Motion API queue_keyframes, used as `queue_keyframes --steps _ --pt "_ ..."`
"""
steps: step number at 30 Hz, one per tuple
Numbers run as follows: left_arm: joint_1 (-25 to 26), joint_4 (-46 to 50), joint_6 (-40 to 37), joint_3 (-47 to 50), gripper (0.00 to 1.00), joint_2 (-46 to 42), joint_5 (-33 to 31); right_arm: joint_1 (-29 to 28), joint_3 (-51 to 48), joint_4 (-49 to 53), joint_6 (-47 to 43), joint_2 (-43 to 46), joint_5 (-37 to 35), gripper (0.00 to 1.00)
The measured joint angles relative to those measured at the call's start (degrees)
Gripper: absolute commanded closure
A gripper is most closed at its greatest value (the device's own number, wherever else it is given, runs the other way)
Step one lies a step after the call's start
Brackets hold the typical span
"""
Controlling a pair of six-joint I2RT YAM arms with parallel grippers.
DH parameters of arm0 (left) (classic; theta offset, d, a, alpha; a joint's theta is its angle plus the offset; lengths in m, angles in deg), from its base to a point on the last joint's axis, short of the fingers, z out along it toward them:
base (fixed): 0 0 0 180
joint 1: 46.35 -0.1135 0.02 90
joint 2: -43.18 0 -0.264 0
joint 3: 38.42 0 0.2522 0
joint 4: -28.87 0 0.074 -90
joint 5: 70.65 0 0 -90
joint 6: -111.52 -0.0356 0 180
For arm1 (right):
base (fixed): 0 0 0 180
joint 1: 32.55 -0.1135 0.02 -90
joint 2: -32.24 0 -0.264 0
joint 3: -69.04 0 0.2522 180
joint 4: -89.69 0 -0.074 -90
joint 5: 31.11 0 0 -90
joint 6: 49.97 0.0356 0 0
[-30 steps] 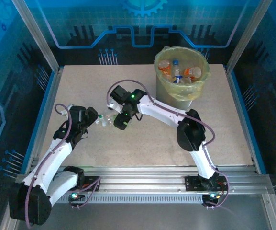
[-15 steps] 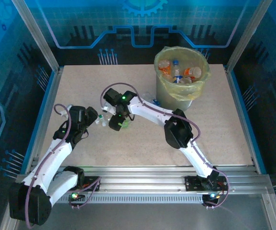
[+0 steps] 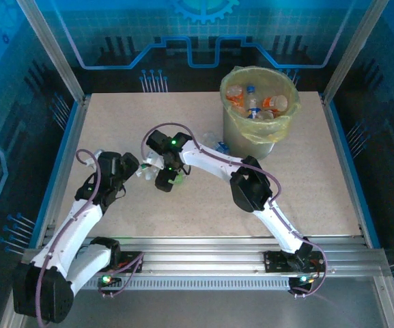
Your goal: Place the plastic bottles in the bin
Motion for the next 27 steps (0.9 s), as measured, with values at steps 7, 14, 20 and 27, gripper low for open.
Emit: queue_keyframes --steps 7,14,20,27 --pt "0.0 0.3 0.7 0.9 0.01 -1.4 0.0 0.0 -1.9 0.7 -0.9 0.1 2.8 0.09" --pt "0.0 0.2 0.9 0.9 0.01 -1.4 0.0 -0.1 -8.0 0.5 -0.8 2.4 4.7 0.11" --pt "0.0 0.2 0.9 0.9 0.01 -1.4 0.0 -0.8 -8.8 -0.6 -0.4 4.5 4.3 0.11" --pt "0.0 0.3 0.8 0.9 0.01 -1.4 0.0 -1.6 -5.3 -0.9 -0.4 2.3 3.7 0.12"
